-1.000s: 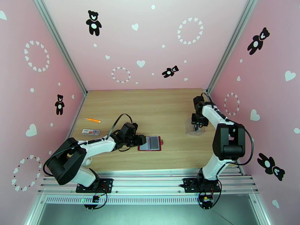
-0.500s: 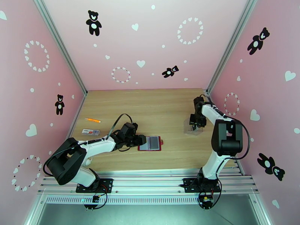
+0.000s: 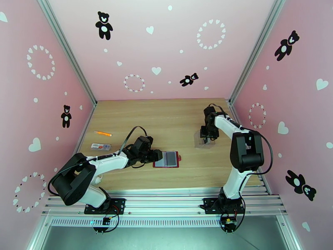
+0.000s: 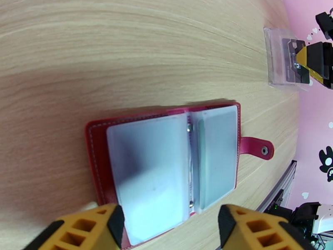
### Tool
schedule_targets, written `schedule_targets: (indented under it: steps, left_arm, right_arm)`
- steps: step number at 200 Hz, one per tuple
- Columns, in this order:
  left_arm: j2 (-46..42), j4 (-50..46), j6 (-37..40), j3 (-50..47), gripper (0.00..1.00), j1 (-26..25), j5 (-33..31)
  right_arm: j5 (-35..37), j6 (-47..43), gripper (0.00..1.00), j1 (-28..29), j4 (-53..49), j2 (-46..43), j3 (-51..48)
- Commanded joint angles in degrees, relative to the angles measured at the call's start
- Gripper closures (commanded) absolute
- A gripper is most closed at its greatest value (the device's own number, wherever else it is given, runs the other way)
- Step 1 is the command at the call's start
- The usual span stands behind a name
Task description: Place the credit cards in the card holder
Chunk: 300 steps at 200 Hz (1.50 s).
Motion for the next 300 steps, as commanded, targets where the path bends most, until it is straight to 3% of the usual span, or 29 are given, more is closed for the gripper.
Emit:
schedule_targets:
  steps: [1,64,124,158,212,300]
  left_arm:
    - [0.45,1.27,0.41,0.40,0.35,0.40,1.21]
    - [1.03,1.54,0.50,0.52,0.35,0.42,1.32]
    - [0.95,1.20,0.57,0.78,0.36,0.46,1.47]
    - [0.79,0.96,0.78,0.73,0.36,0.40,1.26]
    - [0.97,0.93,0.80,1.22,0.36,0.44,1.46]
    - [1.61,1.72,0.49,0.96,0.36,0.43,1.67]
  right_arm:
    - [1.14,-0.41,0.47,0.12,-0.60,-1.07,0.75]
    - [7.10,-0.09,0.50,0.07,-2.17,-0.19,0.96]
    - [6.96,0.20,0.57,0.07,-2.59,-0.03,1.49]
    - [4.54,0.20,0.55,0.08,-2.50,-2.58,1.29]
    - [6.90,0.99,0.50,-1.02,-2.42,-8.23,-0.26]
    - [3.17,0.47,0.51,-1.51,-2.64,-3.30,-0.28]
